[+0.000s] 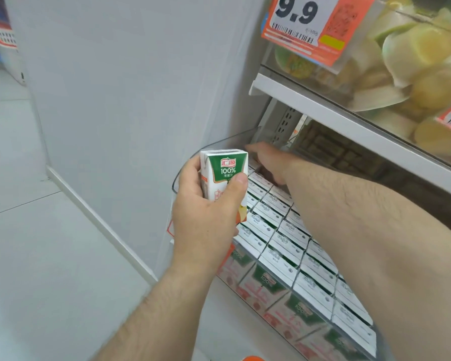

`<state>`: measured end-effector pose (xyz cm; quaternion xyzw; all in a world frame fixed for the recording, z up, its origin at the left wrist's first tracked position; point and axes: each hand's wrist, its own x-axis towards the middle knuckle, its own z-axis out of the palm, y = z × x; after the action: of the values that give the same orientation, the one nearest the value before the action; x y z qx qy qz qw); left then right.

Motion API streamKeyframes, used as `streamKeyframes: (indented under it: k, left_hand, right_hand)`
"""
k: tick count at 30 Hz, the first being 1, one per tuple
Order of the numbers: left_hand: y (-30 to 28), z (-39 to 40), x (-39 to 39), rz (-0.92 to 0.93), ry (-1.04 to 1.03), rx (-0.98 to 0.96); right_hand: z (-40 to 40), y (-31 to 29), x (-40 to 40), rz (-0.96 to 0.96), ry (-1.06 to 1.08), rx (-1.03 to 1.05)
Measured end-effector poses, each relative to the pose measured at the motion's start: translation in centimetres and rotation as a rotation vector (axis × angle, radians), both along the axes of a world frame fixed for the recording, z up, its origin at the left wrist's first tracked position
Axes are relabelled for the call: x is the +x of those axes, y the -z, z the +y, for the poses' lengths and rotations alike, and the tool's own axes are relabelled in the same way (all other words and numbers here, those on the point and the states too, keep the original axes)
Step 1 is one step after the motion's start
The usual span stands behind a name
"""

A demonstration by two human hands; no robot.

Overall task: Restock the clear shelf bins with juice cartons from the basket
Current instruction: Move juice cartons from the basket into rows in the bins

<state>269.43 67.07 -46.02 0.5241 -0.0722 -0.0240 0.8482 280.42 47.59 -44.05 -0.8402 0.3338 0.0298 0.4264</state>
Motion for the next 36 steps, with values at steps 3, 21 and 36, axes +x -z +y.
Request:
streamKeyframes:
  k: [3,21,36]
  left_hand:
    - [0.0,0.1,0.1,-0.025,0.051,0.008]
    - [-1.5,-1.9,-6.3,0.007,0.641,-0.012]
    - [-3.7,-8.1,-18.1,-0.295,0.884,0.213]
  right_hand:
    - [0.1,-0.3,-0.5,0.018,-0.035,0.078]
    - [5.6,-6.5,-22.7,-0.447,-0.023,0.011]
    - [2.6,-11.0,-38.7,-0.255,0.112,-0.205]
